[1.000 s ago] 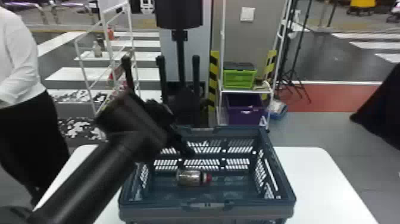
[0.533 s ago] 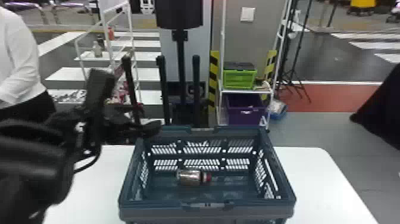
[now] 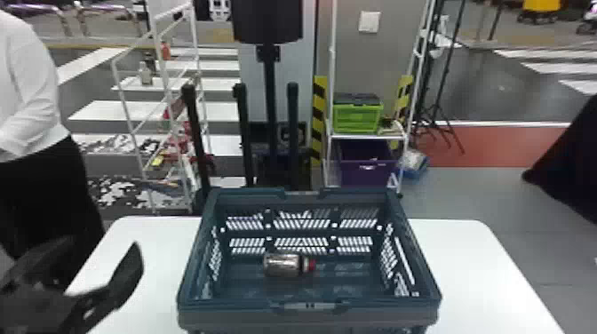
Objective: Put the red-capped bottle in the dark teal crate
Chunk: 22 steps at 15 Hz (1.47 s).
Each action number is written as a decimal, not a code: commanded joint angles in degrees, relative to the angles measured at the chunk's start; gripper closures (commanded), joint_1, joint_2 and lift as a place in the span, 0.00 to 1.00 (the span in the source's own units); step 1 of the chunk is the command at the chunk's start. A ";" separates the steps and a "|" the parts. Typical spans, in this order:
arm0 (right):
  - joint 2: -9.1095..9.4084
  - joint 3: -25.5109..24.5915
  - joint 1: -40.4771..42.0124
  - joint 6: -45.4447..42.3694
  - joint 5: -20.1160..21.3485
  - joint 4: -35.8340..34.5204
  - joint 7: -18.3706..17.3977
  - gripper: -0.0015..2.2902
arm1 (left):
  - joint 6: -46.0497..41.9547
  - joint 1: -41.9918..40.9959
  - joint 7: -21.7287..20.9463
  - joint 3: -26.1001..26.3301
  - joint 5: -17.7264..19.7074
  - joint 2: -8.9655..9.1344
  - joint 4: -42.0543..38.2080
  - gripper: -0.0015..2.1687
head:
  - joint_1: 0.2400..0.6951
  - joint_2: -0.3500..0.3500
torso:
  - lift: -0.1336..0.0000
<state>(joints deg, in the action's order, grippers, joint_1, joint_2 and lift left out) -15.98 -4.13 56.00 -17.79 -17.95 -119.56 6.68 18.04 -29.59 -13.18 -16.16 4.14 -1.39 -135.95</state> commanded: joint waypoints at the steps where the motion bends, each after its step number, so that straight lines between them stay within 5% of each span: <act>1: -0.72 0.09 0.16 0.00 -0.07 -0.23 0.00 0.07 | -19.84 -11.11 1.40 0.34 0.96 1.54 4.56 0.04 | 0.57 0.50 | 1.00; 6: -2.04 0.96 0.33 0.00 0.02 -0.59 0.00 0.07 | -45.33 -19.02 5.18 6.50 -0.09 1.54 20.99 0.04 | 0.57 0.50 | 1.00; 22: -2.04 2.20 0.25 -2.64 0.19 0.21 0.09 0.07 | -46.73 -22.97 7.20 8.78 -5.10 1.54 23.63 0.04 | 0.57 0.50 | 1.00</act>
<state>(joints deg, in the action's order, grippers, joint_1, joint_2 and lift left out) -18.04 -1.93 56.41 -20.43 -17.54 -119.48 6.77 -29.57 -52.22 -6.28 -7.60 -0.17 -0.61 -111.36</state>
